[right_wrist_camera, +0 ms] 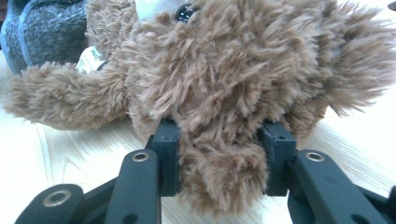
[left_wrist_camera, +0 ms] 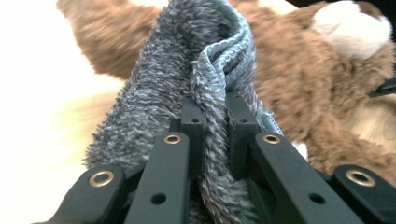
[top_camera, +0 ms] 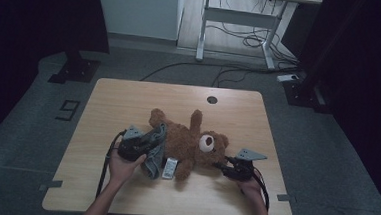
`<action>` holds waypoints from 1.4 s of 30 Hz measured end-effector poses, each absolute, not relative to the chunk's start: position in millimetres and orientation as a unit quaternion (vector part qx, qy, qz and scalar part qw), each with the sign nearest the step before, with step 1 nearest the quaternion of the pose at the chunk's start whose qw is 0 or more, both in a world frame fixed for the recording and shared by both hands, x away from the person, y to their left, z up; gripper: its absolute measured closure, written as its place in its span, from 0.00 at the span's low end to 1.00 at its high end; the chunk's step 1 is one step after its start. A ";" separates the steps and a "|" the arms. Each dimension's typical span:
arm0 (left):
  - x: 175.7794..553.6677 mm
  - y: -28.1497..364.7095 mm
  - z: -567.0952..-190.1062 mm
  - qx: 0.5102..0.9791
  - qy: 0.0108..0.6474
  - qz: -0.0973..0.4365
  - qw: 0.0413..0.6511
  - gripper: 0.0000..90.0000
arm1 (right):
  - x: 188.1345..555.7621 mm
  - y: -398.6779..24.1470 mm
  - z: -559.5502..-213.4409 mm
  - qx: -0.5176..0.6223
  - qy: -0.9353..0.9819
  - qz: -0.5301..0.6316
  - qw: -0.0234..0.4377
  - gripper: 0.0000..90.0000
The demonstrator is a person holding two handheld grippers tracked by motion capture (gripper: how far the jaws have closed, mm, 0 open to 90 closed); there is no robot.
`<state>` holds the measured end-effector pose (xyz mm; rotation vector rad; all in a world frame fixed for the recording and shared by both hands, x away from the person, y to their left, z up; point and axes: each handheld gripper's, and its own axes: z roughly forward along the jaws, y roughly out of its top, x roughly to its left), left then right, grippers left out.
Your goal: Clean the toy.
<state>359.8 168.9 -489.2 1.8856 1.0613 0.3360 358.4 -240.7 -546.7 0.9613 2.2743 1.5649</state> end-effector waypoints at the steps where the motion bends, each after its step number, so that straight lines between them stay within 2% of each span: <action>1: 360.0 171.9 -490.0 0.765 0.433 0.138 0.456 0.89 | 358.3 -240.8 -546.8 0.326 0.774 0.532 0.109 0.66; 9: 359.0 190.4 -496.9 0.761 0.457 0.148 0.436 0.89 | 357.7 -240.7 -547.0 0.325 0.774 0.532 0.111 0.65; 14: 354.3 182.4 -480.9 0.762 0.441 0.164 0.445 0.89 | 358.2 -241.2 -547.5 0.327 0.773 0.533 0.108 0.65; 22: 358.7 124.9 -433.7 0.778 0.376 0.176 0.473 0.89 | 358.1 -241.2 -547.4 0.330 0.771 0.533 0.108 0.65; 26: 368.8 79.9 -421.1 0.795 0.344 0.167 0.471 0.89 | 358.2 -241.4 -547.5 0.331 0.771 0.533 0.107 0.65; 30: 386.8 35.0 -427.5 0.816 0.330 0.155 0.448 0.89 | 357.8 -241.4 -547.5 0.332 0.771 0.532 0.106 0.65; 33: 398.0 17.8 -447.7 0.834 0.336 0.146 0.412 0.89 | 357.5 -241.5 -547.6 0.331 0.772 0.532 0.108 0.65; 36: 401.4 20.5 -464.4 0.833 0.346 0.141 0.408 0.89 | 357.7 -241.5 -547.8 0.335 0.773 0.529 0.107 0.65; 42: 399.5 40.8 -459.3 0.824 0.355 0.140 0.419 0.89 | 357.7 -240.6 -547.7 0.335 0.773 0.528 0.104 0.65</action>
